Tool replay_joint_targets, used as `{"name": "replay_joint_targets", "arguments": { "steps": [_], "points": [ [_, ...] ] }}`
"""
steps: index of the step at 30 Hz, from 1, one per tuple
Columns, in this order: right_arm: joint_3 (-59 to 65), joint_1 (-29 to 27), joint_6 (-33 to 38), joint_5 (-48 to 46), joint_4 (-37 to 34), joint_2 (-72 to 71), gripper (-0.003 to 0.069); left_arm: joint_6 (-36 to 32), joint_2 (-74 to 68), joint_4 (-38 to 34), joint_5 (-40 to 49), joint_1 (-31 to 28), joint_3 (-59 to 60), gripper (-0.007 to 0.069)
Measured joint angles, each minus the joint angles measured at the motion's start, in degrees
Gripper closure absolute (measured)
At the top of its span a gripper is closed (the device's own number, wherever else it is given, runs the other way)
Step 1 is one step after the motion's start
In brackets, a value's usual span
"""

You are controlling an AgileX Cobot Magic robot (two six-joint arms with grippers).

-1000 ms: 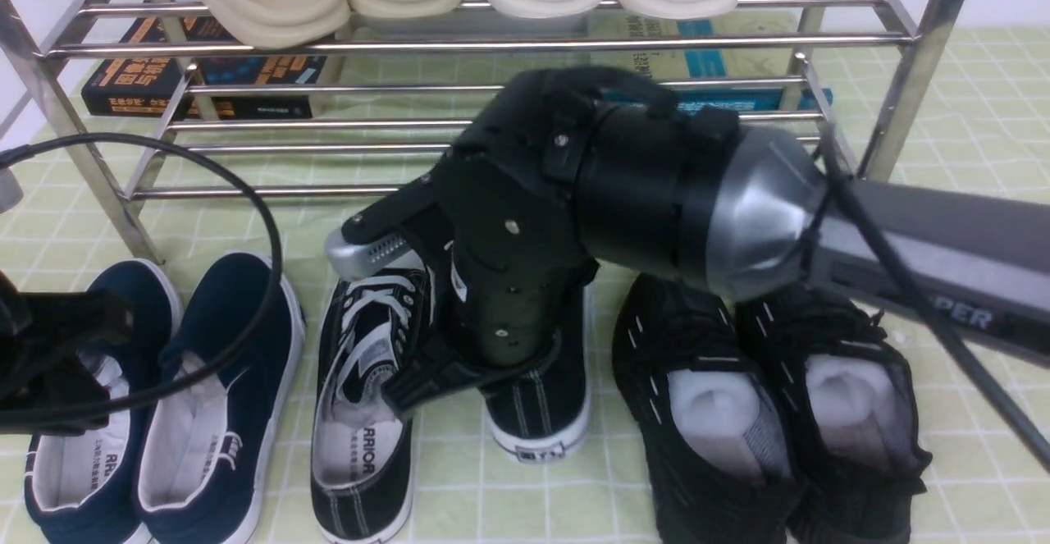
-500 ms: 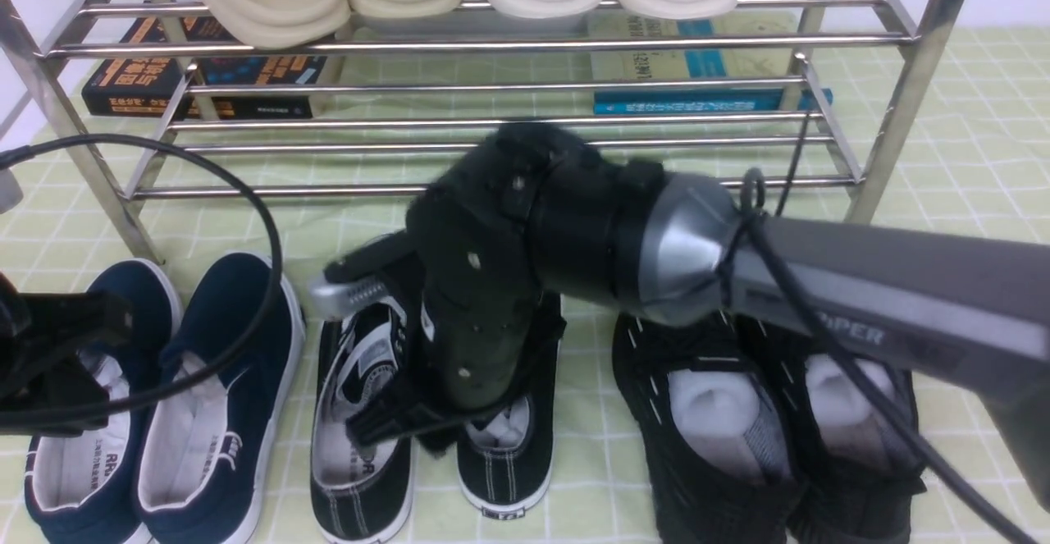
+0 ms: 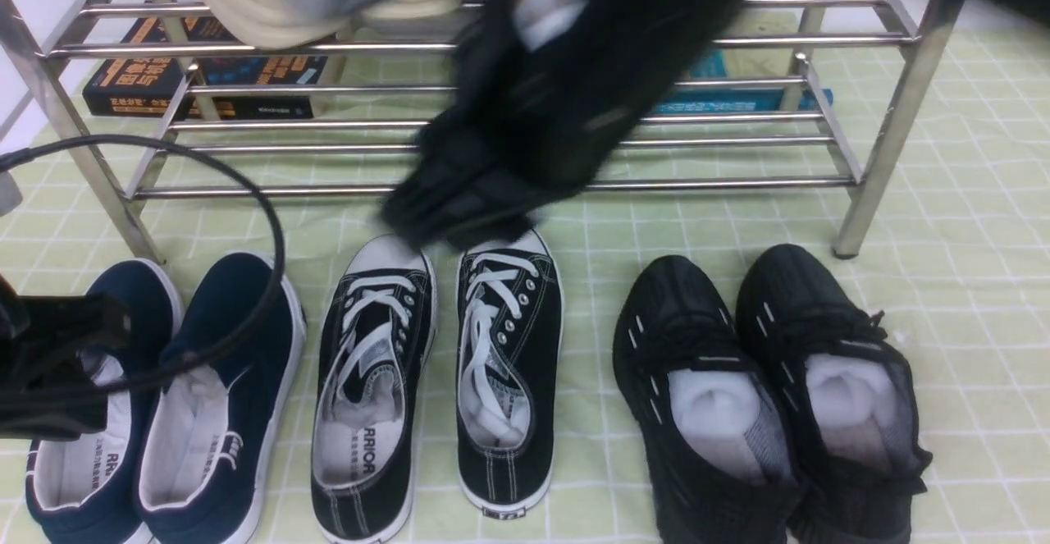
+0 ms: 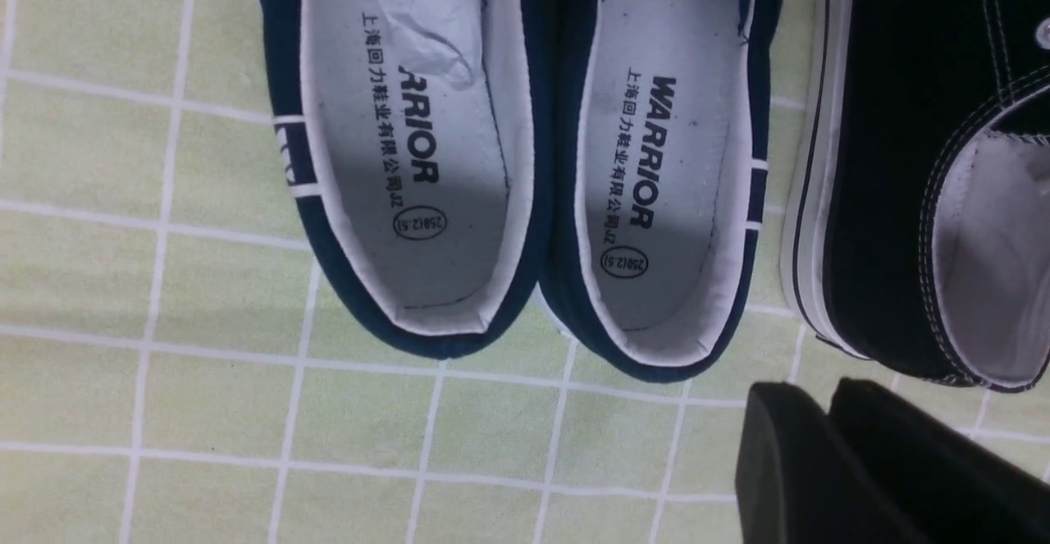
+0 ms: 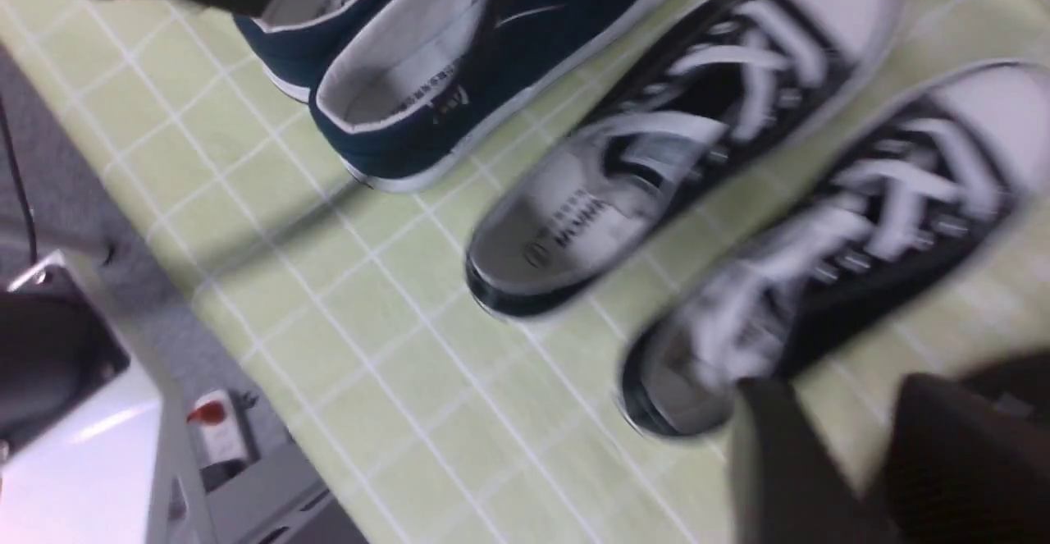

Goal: Take the shoes off the shelf with your hand from the green coffee tablecloth.

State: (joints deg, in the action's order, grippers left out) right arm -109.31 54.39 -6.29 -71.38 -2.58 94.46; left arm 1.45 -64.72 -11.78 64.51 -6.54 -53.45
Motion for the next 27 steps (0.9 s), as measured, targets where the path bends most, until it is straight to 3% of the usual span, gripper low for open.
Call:
{"name": "replay_joint_targets", "arguments": {
  "steps": [4,9,13,17,20,23,27],
  "points": [
    [10.46,0.0,0.7,-0.23,2.99,-13.75,0.0647,0.0,0.0,0.0,0.2,0.0,0.0,0.0522],
    [26.34,0.0,0.83,0.53,4.97,-28.87,0.0673,0.0,0.0,0.0,0.31,0.0,0.0,0.0517],
    [42.08,0.0,0.83,12.59,5.81,-40.7,0.0673,0.0,0.0,0.0,0.61,0.0,0.0,0.0517],
    [64.04,0.0,0.83,35.63,5.88,-54.26,0.0672,0.0,0.0,0.0,0.69,0.0,0.0,0.0516],
    [75.27,0.0,0.43,47.37,6.0,-60.48,0.0671,0.0,0.0,0.0,0.76,0.0,0.0,0.0513],
    [83.72,0.0,0.01,58.69,6.0,-64.79,0.0669,0.0,0.0,0.0,1.38,0.0,0.0,0.0508],
    [88.52,0.0,0.0,65.13,6.01,-66.72,0.0666,0.0,0.0,0.0,2.08,0.0,0.0,0.0508]
  ]
}}
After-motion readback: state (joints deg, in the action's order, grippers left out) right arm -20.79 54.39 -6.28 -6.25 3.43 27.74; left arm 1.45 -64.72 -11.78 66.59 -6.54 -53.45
